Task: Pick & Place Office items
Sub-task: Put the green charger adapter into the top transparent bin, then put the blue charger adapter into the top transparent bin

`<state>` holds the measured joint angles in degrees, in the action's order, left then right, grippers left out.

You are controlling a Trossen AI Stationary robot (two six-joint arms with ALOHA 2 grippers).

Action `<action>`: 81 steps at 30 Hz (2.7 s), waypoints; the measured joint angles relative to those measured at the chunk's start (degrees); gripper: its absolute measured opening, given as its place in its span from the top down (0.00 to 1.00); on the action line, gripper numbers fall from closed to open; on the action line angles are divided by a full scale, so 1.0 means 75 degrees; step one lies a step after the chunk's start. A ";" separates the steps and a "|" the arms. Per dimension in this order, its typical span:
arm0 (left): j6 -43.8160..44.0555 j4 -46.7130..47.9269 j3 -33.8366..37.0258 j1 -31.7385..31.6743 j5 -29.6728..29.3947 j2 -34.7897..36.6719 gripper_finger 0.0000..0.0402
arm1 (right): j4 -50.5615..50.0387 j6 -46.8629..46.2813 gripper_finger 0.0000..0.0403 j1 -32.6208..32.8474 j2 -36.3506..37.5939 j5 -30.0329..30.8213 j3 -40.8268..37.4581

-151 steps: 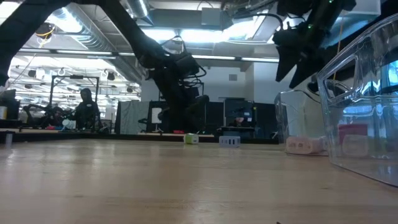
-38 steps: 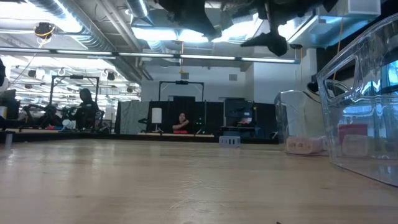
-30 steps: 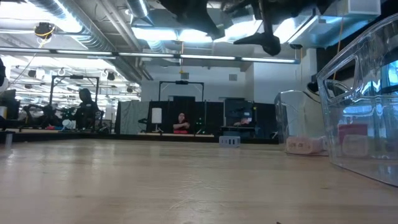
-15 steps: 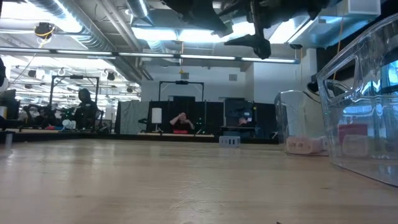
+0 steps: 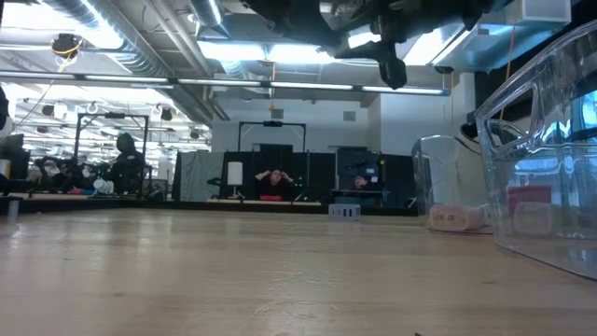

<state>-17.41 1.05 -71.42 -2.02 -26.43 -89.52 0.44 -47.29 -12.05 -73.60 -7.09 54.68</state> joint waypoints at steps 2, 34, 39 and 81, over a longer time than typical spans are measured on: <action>0.0041 -0.0001 0.0000 0.0000 0.0002 0.0000 0.61 | 0.0001 0.0061 0.68 0.0000 0.0000 0.0001 0.0000; 0.3660 0.0301 0.0000 -0.0988 -0.0368 0.0000 0.43 | -0.8414 0.1793 0.64 -0.0146 0.1911 0.1022 -0.0455; 0.4576 0.1063 0.0000 -0.1219 -0.0054 -0.0030 0.42 | -0.7791 0.1344 0.66 0.0073 0.1909 0.0691 -0.1223; 0.7097 -0.0422 0.0000 -0.1186 0.0970 -0.2928 0.31 | -0.7334 0.2103 0.31 0.0335 0.1897 0.0892 -0.0835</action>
<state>35.82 -2.12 -71.42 -10.92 -19.16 -111.48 -54.56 -31.52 -9.54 -59.37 -0.40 48.42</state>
